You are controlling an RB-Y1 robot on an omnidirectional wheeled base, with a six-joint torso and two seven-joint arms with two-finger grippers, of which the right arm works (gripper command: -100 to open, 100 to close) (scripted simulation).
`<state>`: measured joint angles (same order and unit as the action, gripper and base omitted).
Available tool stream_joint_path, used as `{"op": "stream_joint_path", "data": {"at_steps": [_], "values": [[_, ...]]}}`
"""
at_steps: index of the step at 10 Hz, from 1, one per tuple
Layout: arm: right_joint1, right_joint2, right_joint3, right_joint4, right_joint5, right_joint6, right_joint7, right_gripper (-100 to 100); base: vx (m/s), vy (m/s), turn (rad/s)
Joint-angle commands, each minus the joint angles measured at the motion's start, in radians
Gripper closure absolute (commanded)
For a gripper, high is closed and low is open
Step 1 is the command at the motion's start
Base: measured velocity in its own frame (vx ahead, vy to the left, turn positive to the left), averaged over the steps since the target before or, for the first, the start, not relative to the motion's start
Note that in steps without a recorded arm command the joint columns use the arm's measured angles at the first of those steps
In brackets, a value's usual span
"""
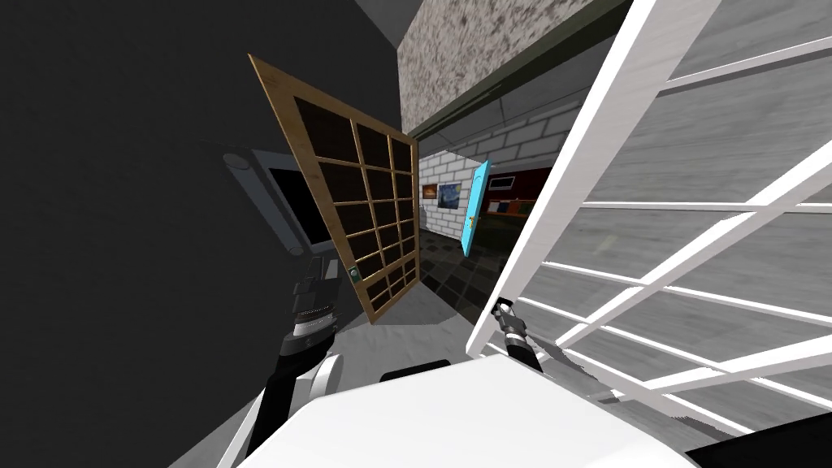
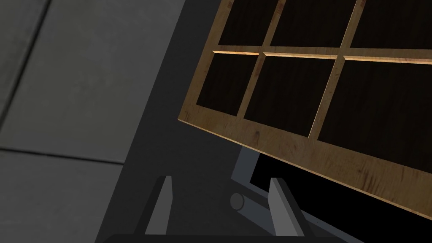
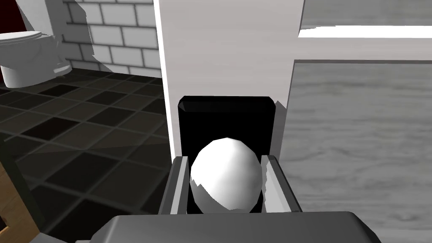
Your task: Pull the door open
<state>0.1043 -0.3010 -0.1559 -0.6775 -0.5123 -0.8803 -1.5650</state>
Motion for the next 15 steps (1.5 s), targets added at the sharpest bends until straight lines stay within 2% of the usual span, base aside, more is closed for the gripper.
{"op": "stream_joint_path", "data": {"at_steps": [1,3,4,5,6,12,13,15], "values": [[0.011,-0.002,0.017,-0.017,0.011,0.002,-0.01,100,-0.21,0.057,0.045],[0.018,-0.008,0.041,-0.028,0.027,-0.001,-0.027,100,-0.241,0.043,0.06],[0.024,-0.007,0.034,-0.035,0.022,0.007,-0.021,100,-0.101,0.027,0.016],[0.035,-0.01,0.056,-0.044,0.036,0.005,-0.036,100,-0.153,-0.001,0.059],[0.038,-0.012,0.061,-0.046,0.039,0.003,-0.04,100,-0.222,0.007,0.062],[0.072,-0.039,0.139,-0.078,0.092,-0.027,-0.1,100,-0.229,0.017,0.059],[0.065,-0.037,0.132,-0.072,0.087,-0.02,-0.093,100,-0.101,0.007,0.016],[0.084,-0.048,0.165,-0.08,0.109,-0.038,-0.119,100,-0.22,-0.013,0.063]]}}
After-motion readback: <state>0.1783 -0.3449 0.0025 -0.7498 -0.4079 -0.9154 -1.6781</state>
